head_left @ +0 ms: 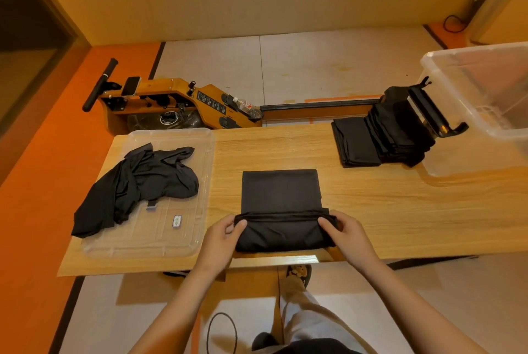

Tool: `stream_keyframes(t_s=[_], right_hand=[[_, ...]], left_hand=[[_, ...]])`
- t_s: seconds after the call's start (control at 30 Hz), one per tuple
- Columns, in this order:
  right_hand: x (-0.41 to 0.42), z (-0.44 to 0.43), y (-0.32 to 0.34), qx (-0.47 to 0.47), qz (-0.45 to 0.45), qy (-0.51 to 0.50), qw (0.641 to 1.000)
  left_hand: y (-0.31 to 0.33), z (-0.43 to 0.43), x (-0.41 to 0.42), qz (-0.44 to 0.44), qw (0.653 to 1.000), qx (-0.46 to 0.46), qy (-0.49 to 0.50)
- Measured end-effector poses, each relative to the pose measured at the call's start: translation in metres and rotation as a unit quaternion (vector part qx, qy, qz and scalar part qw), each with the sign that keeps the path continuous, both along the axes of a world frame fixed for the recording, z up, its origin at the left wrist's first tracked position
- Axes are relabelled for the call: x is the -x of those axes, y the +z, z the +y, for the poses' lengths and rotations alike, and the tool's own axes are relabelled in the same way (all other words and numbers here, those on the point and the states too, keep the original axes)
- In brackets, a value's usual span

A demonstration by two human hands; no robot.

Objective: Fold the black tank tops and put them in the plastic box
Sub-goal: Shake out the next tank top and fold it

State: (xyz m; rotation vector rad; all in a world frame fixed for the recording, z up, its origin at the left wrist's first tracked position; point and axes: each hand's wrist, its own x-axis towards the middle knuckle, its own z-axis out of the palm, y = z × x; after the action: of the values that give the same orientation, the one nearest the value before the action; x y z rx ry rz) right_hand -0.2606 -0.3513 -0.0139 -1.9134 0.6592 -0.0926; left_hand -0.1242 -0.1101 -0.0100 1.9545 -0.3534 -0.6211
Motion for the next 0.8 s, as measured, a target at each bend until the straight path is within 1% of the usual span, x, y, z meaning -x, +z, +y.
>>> stream_keyframes(t_s=[0.1, 0.17, 0.27, 0.33, 0.37, 0.5, 0.63, 0.7, 0.8], right_hand=[[-0.038, -0.018, 0.006, -0.009, -0.006, -0.021, 1.000], [-0.071, -0.031, 0.004, 0.003, 0.009, -0.041, 0.999], [-0.110, -0.051, -0.009, 0.005, 0.083, -0.083, 0.993], [-0.121, -0.058, -0.018, 0.001, 0.134, -0.083, 0.987], [-0.122, -0.059, -0.022, 0.015, 0.145, -0.080, 0.986], [-0.120, -0.059, -0.031, 0.103, 0.145, -0.071, 0.981], [-0.117, -0.056, -0.033, 0.182, 0.103, -0.054, 0.976], [-0.119, -0.056, -0.034, 0.201, 0.098, -0.056, 0.973], [-0.122, -0.054, -0.035, 0.212, 0.103, -0.081, 0.968]], left_hand=[[0.006, -0.023, -0.036, 0.017, 1.000, 0.019, 0.002], [0.006, -0.044, -0.063, 0.025, 1.000, 0.013, 0.011], [-0.003, -0.072, -0.101, 0.043, 0.997, -0.046, 0.038], [-0.018, -0.078, -0.113, 0.052, 0.992, -0.098, 0.057], [-0.025, -0.078, -0.116, 0.048, 0.990, -0.119, 0.065], [-0.043, -0.077, -0.114, -0.023, 0.984, -0.162, 0.065], [-0.039, -0.081, -0.115, -0.090, 0.979, -0.173, 0.053], [-0.039, -0.083, -0.118, -0.105, 0.976, -0.187, 0.043], [-0.039, -0.085, -0.121, -0.092, 0.974, -0.199, 0.064]])
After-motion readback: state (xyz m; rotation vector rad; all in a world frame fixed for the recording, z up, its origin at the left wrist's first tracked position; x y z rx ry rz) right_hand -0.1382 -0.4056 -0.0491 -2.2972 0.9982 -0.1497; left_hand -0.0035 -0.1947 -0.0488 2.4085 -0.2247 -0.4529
